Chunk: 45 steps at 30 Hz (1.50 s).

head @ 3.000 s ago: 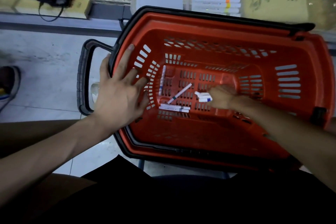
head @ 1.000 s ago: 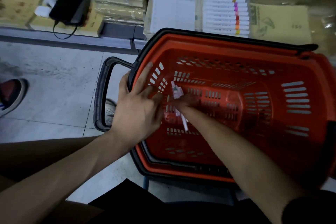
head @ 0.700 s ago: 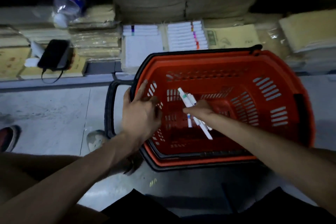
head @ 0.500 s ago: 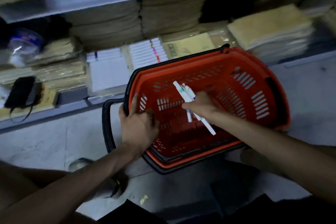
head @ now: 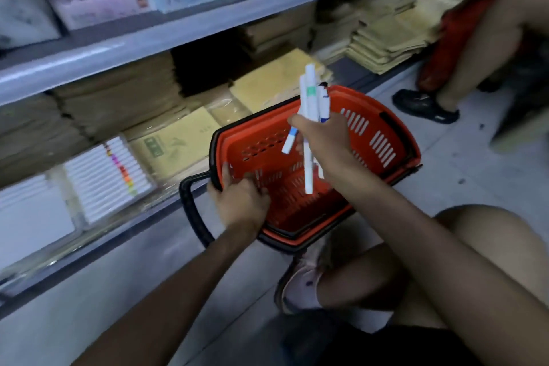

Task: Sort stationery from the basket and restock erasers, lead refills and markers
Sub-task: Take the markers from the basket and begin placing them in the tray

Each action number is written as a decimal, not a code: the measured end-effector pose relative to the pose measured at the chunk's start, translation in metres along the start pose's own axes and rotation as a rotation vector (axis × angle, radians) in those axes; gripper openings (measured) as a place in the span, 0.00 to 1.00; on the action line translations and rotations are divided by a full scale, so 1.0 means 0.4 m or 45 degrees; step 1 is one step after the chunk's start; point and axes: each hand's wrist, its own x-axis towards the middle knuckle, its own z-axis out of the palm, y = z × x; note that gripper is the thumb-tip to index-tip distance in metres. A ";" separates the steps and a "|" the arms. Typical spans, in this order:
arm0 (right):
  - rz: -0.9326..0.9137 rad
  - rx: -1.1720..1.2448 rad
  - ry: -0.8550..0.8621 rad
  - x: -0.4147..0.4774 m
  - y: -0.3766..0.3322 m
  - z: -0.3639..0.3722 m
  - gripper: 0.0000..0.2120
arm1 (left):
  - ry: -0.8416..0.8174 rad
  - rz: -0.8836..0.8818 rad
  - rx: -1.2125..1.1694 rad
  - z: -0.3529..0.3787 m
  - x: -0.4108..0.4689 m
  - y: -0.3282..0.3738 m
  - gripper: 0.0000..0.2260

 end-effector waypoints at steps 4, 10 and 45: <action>0.151 0.273 0.051 0.018 -0.024 -0.073 0.07 | 0.024 0.056 -0.168 0.026 0.050 0.142 0.15; 0.262 0.466 0.019 0.007 -0.068 -0.095 0.15 | -0.141 -0.024 -1.105 -0.047 0.073 0.189 0.10; 0.088 -0.358 -1.585 -0.549 -0.360 0.684 0.08 | -0.030 -0.587 -2.484 -0.636 -0.261 -0.674 0.08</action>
